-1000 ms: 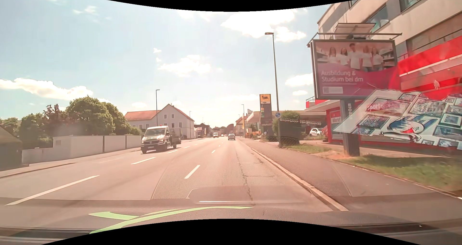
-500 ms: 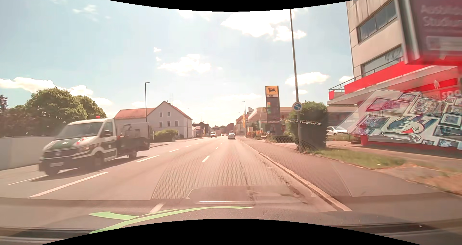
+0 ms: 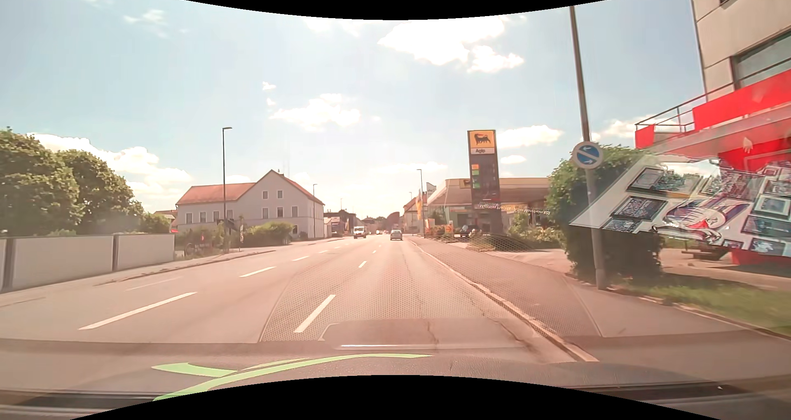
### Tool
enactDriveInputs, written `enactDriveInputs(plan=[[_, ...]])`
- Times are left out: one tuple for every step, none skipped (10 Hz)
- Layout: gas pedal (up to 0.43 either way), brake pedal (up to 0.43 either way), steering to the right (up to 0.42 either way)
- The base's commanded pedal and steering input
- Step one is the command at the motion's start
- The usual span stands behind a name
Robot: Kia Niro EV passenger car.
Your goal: Follow the waypoints while adhering to traffic rules and regulations
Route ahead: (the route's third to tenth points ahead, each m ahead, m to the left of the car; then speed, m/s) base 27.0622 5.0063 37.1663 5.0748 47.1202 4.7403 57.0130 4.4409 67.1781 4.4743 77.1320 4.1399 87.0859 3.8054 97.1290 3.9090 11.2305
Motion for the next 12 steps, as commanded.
enactDriveInputs(plan=[[0.118,0.000,0.000],[0.118,0.000,0.000],[0.118,0.000,0.000],[0.118,0.000,0.000],[0.118,0.000,0.000],[0.118,0.000,0.000],[0.118,0.000,0.000],[0.110,0.000,0.000],[0.110,0.000,0.000],[0.098,0.000,-0.001],[0.087,0.000,-0.001],[0.087,0.000,-0.001]])
